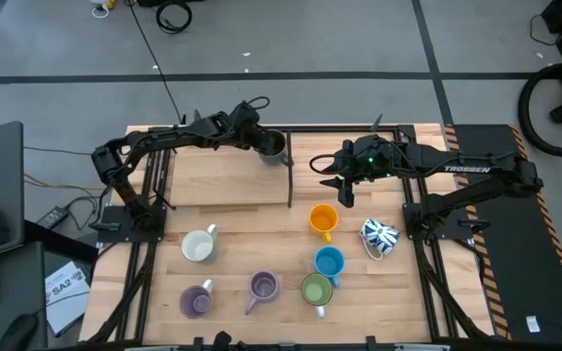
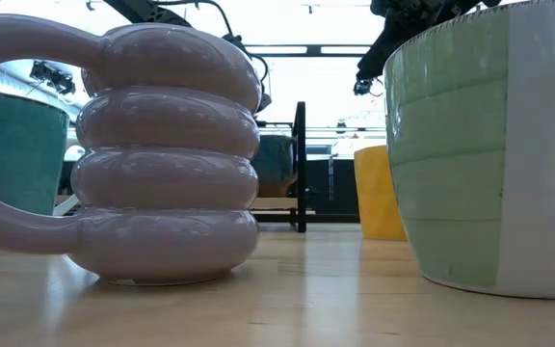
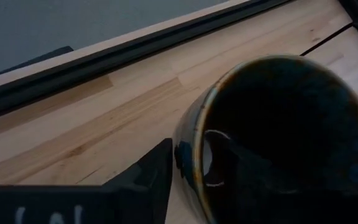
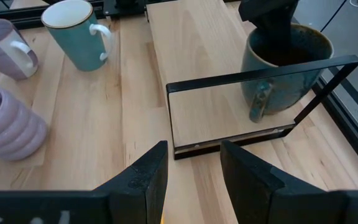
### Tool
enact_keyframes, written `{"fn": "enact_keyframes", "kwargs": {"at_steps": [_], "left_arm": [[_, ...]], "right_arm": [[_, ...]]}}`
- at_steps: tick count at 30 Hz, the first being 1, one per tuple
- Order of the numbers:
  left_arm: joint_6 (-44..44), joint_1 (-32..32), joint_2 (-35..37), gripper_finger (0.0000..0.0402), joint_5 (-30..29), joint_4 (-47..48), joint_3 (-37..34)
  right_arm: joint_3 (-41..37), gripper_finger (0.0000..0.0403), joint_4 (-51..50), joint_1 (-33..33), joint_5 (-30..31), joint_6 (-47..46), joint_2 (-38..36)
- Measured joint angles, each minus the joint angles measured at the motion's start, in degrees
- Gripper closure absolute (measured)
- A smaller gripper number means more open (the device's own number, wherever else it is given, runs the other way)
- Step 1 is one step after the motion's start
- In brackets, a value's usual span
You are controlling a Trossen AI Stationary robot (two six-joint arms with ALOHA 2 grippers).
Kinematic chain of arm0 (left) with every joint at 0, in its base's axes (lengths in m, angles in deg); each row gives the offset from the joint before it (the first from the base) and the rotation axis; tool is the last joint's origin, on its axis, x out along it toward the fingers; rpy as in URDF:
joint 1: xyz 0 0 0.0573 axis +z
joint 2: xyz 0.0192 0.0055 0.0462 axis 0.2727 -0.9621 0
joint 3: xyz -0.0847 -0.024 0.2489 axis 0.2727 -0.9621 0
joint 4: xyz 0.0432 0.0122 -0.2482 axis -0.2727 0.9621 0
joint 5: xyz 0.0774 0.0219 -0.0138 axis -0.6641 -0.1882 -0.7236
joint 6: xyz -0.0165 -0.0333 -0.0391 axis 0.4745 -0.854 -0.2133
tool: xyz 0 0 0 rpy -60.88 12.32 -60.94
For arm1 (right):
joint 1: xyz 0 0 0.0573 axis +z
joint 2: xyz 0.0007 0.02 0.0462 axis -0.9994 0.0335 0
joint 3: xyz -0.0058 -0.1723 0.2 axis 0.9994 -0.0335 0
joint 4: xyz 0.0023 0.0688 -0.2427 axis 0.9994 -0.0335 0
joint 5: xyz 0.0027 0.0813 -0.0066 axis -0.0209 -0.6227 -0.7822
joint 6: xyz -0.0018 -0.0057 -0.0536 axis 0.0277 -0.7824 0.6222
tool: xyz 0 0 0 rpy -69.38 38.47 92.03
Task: Place coffee mugs
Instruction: Put the dark blue mug on the shelf
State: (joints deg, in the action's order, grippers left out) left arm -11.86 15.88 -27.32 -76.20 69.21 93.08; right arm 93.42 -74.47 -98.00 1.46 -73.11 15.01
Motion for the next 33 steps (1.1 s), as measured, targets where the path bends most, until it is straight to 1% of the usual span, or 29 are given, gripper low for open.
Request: {"fn": "enact_keyframes", "kwargs": {"at_steps": [8, 13, 25, 30, 33], "left_arm": [[0.27, -0.04, 0.0, 0.0224, -0.02, -1.32, -0.02], [0.3, -0.04, 0.0, 0.021, -0.02, -1.99, -0.02], [-0.35, -0.02, -0.02, 0.0209, 0.0, -1.98, -0.01], [0.15, 0.0, -0.04, 0.0209, 0.0, -0.37, 3.1], [0.25, 0.0, -0.04, 0.0209, 0.0, 2.2, 5.65]], "right_arm": [[0.0, 0.025, -0.01, -0.01, 0.0, 0.0, 0.0], [0.0, 0.0249, -0.02, -0.01, 0.0, -0.02, 0.0], [0.0, 0.0249, -0.04, 0.0, 0.0, -0.02, 0.0], [0.0, 0.0249, -0.05, -0.01, 0.0, -0.02, 0.0], [0.0, 0.0249, -0.07, -0.01, 0.0, -0.02, 0.0]]}}
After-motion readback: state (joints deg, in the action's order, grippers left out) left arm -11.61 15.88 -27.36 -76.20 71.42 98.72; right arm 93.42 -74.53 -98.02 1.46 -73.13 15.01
